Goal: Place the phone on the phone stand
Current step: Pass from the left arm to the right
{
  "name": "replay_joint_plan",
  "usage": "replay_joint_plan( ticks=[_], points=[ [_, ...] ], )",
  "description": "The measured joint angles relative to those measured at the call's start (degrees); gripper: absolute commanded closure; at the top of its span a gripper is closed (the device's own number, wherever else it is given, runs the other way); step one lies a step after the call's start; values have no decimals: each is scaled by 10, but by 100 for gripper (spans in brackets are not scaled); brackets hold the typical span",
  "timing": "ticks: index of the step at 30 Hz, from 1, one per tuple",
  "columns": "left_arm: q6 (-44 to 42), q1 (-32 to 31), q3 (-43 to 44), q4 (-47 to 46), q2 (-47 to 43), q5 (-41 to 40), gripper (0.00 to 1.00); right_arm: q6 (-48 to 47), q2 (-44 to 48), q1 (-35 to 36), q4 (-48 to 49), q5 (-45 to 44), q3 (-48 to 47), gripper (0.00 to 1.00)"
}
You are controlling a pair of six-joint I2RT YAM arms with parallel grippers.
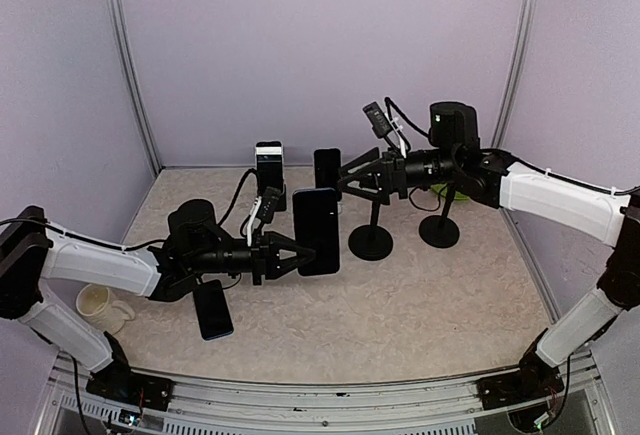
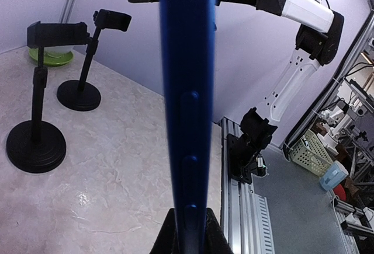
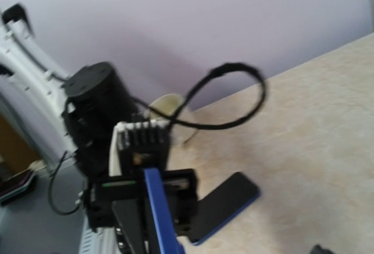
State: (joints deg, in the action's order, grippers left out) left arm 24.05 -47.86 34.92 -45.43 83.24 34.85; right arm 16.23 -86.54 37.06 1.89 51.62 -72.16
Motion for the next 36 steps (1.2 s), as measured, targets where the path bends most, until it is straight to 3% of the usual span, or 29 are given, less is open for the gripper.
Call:
replay_joint_plan(
  ticks=[26,36],
  points=[
    [-16,-24,21,18,18,24,100,-27,-75,84,-19,42,-70,26],
    [-21,-24,21,18,18,24,100,-46,-80,90,-37,47,-74,40]
  ],
)
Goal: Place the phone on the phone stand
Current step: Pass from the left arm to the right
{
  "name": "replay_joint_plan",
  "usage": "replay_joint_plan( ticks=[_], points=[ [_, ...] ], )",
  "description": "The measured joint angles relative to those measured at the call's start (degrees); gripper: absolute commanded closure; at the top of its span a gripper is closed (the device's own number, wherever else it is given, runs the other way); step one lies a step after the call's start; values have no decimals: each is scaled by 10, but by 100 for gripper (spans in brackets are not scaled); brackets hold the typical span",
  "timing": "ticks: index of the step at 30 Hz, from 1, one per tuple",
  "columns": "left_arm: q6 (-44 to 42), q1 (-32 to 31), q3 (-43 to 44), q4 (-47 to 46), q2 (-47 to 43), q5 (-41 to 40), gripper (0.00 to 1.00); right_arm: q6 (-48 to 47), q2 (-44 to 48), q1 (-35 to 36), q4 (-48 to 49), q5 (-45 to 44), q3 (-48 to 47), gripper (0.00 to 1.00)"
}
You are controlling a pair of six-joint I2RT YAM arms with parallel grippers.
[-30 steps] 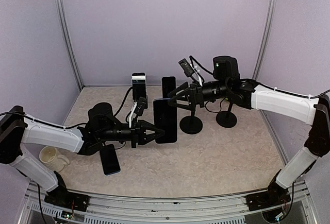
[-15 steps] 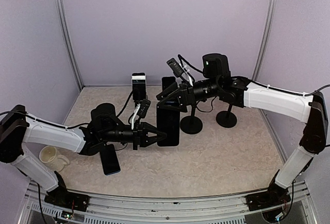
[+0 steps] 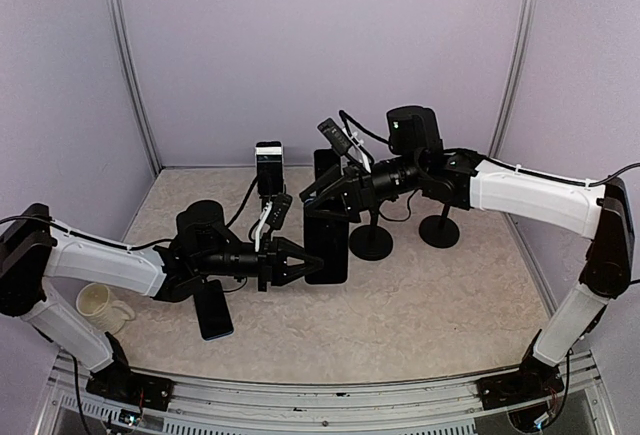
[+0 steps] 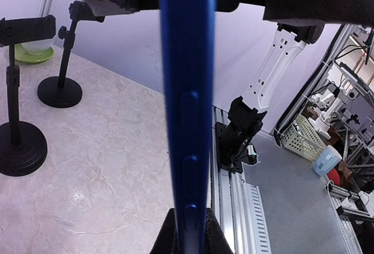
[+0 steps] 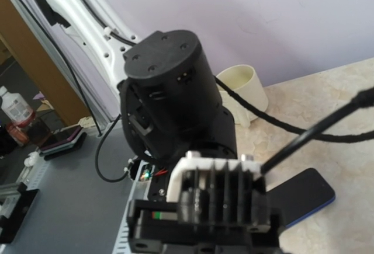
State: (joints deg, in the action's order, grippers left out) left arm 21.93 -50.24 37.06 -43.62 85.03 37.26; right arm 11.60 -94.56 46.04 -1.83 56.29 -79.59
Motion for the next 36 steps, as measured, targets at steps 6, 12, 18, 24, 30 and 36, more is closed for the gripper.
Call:
replay_joint_plan(
  ticks=[6,12,18,24,30,36],
  points=[
    [-6,0,0,0,0,0,100,-2,0,0,-5,5,-2,59],
    [-14,-1,0,0,0,1,100,-2,-1,0,-12,9,-3,80],
    [-18,-4,0,0,0,3,100,-1,-3,0,-14,9,-4,90],
    [-19,-4,0,2,0,3,100,-2,-4,0,-16,5,-4,100],
    [-19,-4,0,4,0,3,99,-11,-4,0,-21,5,-4,100],
    [-19,-4,0,8,0,2,62,-29,-4,0,-29,5,-4,100]
  ],
)
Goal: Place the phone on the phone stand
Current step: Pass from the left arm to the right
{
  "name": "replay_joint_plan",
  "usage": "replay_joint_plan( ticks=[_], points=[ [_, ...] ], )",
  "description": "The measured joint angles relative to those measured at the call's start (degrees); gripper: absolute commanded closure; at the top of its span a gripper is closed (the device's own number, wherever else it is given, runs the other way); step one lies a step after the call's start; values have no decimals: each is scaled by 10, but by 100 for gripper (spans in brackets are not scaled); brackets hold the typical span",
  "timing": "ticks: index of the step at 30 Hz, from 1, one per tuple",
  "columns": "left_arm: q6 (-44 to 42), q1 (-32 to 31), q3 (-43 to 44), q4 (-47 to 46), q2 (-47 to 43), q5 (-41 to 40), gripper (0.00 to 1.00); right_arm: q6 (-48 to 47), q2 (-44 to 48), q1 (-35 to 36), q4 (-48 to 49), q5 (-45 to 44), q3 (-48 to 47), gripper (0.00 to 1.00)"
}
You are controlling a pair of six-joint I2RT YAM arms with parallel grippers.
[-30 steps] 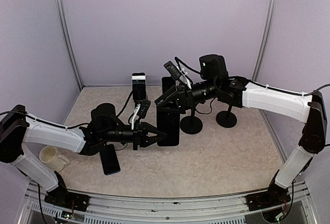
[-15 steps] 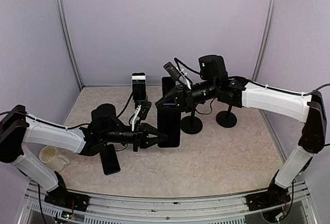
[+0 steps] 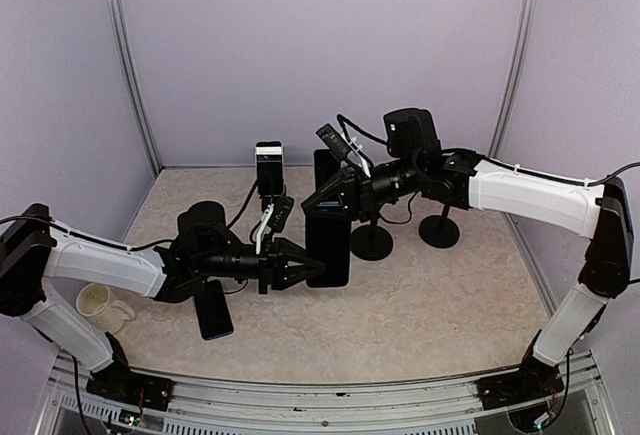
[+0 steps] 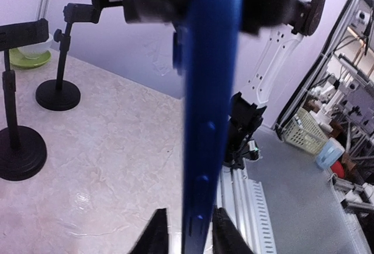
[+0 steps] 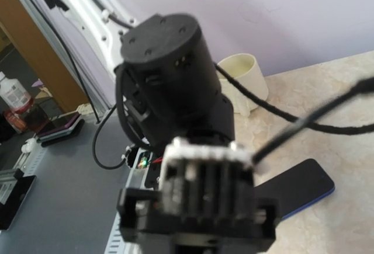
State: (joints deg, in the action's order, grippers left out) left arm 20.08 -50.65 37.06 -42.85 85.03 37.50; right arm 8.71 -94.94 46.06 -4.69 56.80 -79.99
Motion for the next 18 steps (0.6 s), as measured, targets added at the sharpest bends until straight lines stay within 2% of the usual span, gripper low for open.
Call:
replay_joint_plan(
  ticks=[3,11,13,18],
  points=[
    [3,1,5,-2,0,-3,48,-12,0,3,-12,-2,0,100],
    [1,1,10,-6,0,-9,18,-27,0,1,-26,-38,0,100],
    [0,1,10,-5,-2,-14,4,-27,0,-5,-30,-47,0,100],
    [-2,1,10,-3,-15,-27,1,-22,16,-44,-44,-74,0,100]
  ],
)
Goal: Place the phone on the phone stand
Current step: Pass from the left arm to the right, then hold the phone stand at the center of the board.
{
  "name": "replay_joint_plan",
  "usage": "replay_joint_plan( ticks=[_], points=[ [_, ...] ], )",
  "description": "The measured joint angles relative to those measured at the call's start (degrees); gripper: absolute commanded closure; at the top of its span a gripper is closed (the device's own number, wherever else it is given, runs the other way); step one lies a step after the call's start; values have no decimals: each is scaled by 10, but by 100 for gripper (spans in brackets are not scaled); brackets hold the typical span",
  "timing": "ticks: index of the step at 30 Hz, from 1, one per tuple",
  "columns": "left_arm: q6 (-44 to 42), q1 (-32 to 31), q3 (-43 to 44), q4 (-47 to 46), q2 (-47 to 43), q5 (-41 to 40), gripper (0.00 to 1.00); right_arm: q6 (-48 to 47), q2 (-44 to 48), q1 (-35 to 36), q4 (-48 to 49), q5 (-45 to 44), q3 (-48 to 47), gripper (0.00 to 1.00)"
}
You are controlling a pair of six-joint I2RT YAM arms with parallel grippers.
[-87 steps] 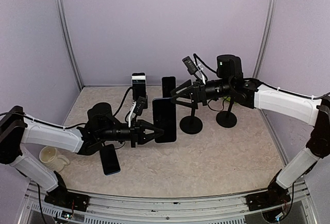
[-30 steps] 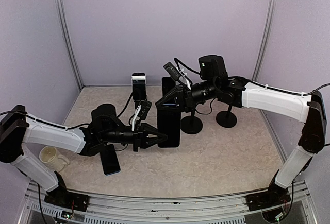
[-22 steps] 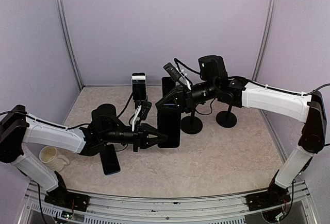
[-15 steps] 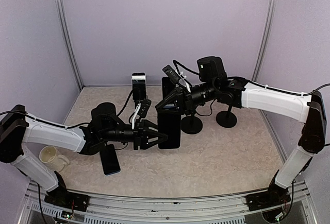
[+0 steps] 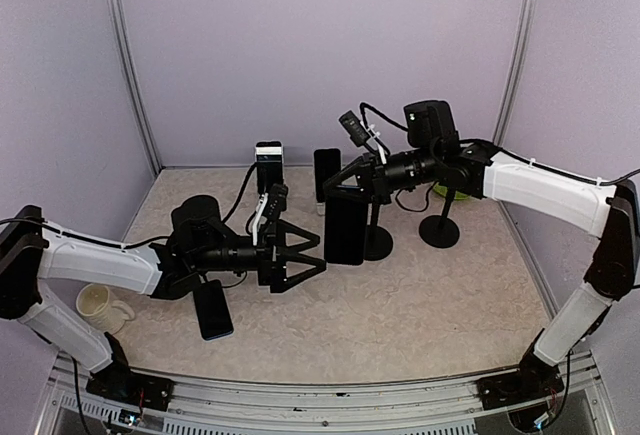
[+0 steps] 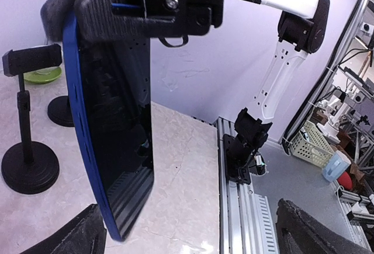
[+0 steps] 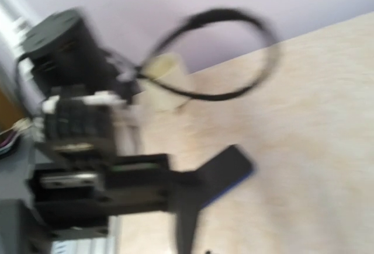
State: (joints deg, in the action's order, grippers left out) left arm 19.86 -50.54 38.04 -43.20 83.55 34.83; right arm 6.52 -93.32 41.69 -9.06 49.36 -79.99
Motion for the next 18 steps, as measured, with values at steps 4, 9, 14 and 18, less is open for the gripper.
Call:
replay_joint_plan(
  ticks=[4,9,14,18],
  points=[
    [0,3,0,0,-6,-9,1,-2,34,-33,-14,-33,3,100],
    [3,14,0,0,-6,-12,1,-18,92,-49,-38,-65,13,100],
    [2,33,13,16,-6,-11,1,-27,144,-83,-52,-71,26,100],
    [-5,44,40,31,-6,-13,1,-29,164,-120,-61,-73,30,100]
  ],
)
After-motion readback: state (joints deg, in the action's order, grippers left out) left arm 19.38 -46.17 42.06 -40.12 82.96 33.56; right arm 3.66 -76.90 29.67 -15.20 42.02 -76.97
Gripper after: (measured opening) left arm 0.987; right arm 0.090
